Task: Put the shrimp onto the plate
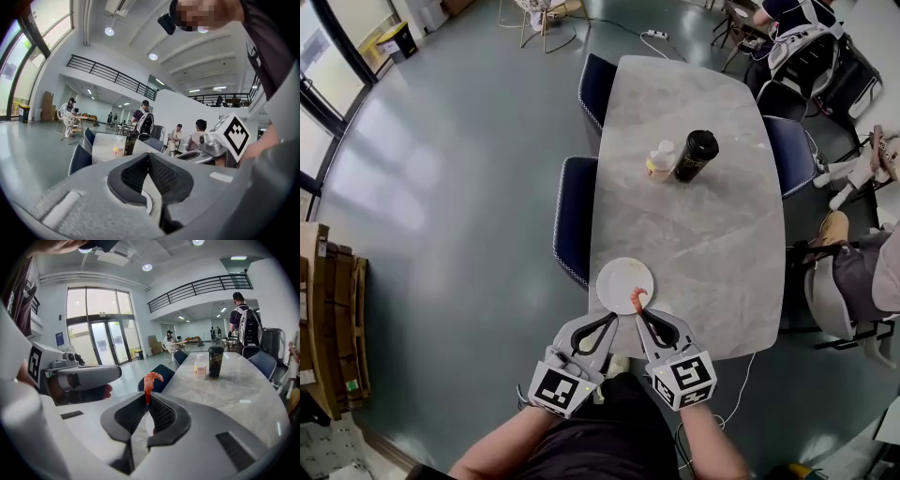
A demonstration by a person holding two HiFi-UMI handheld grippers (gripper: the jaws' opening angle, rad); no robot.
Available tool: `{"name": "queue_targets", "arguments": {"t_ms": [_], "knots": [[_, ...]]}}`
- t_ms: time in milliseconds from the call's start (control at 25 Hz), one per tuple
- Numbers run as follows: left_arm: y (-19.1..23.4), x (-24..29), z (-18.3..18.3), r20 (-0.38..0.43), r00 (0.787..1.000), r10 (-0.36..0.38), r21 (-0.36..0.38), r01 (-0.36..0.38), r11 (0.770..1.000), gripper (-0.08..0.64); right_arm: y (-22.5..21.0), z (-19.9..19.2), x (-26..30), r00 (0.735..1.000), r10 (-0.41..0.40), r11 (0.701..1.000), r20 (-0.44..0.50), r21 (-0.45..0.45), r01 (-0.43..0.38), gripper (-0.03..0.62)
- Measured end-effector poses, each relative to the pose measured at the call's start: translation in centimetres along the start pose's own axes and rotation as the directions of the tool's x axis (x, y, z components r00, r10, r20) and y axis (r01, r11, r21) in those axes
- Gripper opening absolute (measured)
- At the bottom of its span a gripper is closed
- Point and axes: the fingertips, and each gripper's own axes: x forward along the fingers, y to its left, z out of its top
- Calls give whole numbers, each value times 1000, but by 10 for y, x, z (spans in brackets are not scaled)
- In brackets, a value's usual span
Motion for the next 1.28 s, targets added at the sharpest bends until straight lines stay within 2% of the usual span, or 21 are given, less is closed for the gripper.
{"name": "queue_targets", "arguments": {"t_ms": [200,480,720,1080,1280], "knots": [[22,15,-24,-24,1000,4,-10,-4,1000,6,-17,-39,38,997,-13,1000,-81,-27,11,28],[45,27,-52,-50,999,13,-25,-14,1000,6,-38,-90,80,977,-37,995,-212,-94,17,28],[55,32,-65,-70,997,28,-35,-30,999,6,-48,-119,105,939,-66,986,-338,-164,10,28],[64,35,-69,-70,997,28,-19,-30,999,6,-52,-138,121,882,-99,969,-461,-246,-20,29],[65,37,-69,-75,997,34,-36,-36,999,6,-54,-148,122,850,-89,968,-519,-247,-49,31]]}}
